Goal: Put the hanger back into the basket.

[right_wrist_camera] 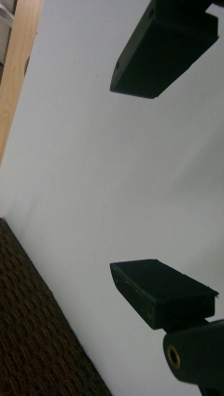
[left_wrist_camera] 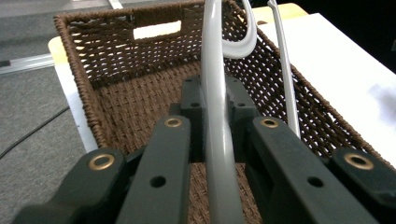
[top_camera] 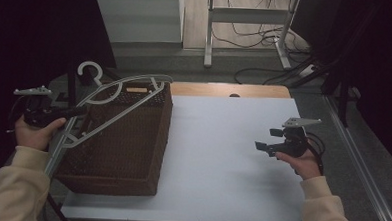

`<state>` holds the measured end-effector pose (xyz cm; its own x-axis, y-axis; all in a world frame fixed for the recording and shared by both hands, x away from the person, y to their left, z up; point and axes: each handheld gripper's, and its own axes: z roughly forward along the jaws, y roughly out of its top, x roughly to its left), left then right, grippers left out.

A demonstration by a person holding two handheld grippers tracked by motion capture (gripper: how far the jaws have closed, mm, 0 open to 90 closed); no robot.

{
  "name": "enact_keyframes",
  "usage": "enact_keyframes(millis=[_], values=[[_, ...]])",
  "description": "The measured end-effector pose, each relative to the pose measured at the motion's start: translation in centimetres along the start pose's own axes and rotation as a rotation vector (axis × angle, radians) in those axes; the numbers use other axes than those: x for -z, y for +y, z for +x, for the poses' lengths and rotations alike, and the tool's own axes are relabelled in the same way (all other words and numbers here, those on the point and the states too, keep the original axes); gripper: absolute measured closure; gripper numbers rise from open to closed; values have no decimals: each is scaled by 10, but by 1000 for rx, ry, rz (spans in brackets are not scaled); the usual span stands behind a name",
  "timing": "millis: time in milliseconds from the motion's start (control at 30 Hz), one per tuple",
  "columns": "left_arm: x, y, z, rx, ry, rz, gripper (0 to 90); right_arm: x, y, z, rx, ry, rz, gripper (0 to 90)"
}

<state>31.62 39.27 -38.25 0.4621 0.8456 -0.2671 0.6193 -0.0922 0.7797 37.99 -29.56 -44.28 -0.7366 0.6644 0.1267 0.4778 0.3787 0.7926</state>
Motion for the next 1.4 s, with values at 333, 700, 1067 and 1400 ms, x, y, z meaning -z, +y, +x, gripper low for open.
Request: enact_keyframes(millis=[333, 700, 1067, 1400], values=[[0, -7, 6, 6, 30, 24, 814, -1, 0, 0, 0, 3, 5, 122], [-8, -9, 5, -3, 72, 51, 814, -3, 0, 2, 6, 12, 15, 123], [-20, -10, 4, -8, 100, 75, 813, -3, 0, 3, 9, 22, 15, 125], [-26, -15, 3, 1, 97, 88, 811, -4, 0, 3, 12, 25, 20, 125]])
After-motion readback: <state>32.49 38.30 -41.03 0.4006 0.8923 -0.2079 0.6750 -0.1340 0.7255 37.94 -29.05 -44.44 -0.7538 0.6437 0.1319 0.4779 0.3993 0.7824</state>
